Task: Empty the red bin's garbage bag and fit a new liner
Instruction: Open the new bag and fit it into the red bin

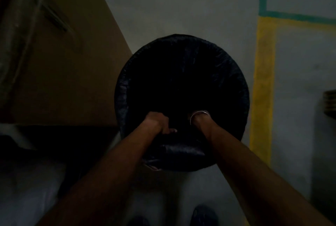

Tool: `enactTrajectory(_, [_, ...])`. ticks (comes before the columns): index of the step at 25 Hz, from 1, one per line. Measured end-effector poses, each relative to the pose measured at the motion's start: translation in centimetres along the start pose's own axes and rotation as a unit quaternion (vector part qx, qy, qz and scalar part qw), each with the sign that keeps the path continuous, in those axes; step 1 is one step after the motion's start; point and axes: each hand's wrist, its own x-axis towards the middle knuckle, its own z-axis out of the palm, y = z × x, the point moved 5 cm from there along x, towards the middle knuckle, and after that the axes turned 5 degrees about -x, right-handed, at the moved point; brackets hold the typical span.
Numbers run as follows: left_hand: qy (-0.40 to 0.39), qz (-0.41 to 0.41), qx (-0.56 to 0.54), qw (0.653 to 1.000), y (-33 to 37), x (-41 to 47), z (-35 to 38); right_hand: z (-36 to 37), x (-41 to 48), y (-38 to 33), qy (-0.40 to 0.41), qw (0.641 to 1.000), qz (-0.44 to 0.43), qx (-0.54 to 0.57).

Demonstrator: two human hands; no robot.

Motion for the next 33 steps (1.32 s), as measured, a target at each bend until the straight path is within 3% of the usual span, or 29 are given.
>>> enactTrajectory(2, [0.121,0.01,0.034,0.992,0.2,-3.0,-2.6,-1.2,-1.9,0.8,0.025,0.999,0.02,0.033])
enactTrajectory(4, [0.265,0.001,-0.045,0.963,-0.7,-6.7,-4.8,-2.5,-3.8,1.6,0.061,0.997,0.025,0.05])
enactTrajectory(6, [0.406,-0.018,-0.12,0.906,-2.1,-11.2,-5.2,-3.9,-6.2,2.3,0.111,0.992,0.009,0.054])
enactTrajectory(9, [0.53,-0.159,-0.197,0.809,-2.8,-17.6,-2.0,-5.6,-10.2,3.3,0.204,0.978,0.009,0.046])
enactTrajectory(11, [0.513,-0.246,-0.375,0.732,-1.6,-19.8,1.3,-5.9,-12.2,3.9,0.25,0.966,0.028,0.053])
enactTrajectory(14, [0.386,-0.27,-0.648,0.598,1.6,-19.8,5.1,-4.4,-15.3,4.6,0.346,0.925,0.116,0.108])
enactTrajectory(15, [0.359,-0.278,-0.673,0.584,2.5,-19.8,5.9,-3.5,-16.5,4.8,0.373,0.905,0.161,0.126])
enactTrajectory(18, [0.388,-0.295,-0.68,0.548,2.9,-20.1,7.1,0.2,-18.7,4.2,0.368,0.87,0.258,0.202])
enactTrajectory(21, [0.405,-0.276,-0.73,0.477,2.5,-19.6,8.3,2.8,-18.3,3.6,0.336,0.838,0.241,0.356])
enactTrajectory(22, [0.407,-0.265,-0.741,0.464,2.3,-19.5,8.9,3.2,-17.9,3.6,0.335,0.822,0.226,0.401])
enactTrajectory(23, [0.404,-0.258,-0.739,0.474,2.3,-19.4,9.6,3.5,-17.5,3.6,0.337,0.81,0.215,0.428])
enactTrajectory(26, [0.34,-0.282,-0.7,0.562,1.8,-19.2,11.6,3.8,-16.7,3.9,0.347,0.805,0.214,0.432])
enactTrajectory(29, [0.343,-0.315,-0.693,0.55,0.4,-18.3,11.8,4.0,-16.8,4.2,0.374,0.799,0.195,0.429])
enactTrajectory(32, [0.375,-0.259,-0.712,0.534,0.7,-18.0,10.4,4.6,-17.4,4.9,0.415,0.739,0.205,0.489])
enactTrajectory(33, [0.396,-0.247,-0.697,0.544,1.2,-18.2,9.9,5.0,-17.4,4.9,0.407,0.721,0.219,0.517])
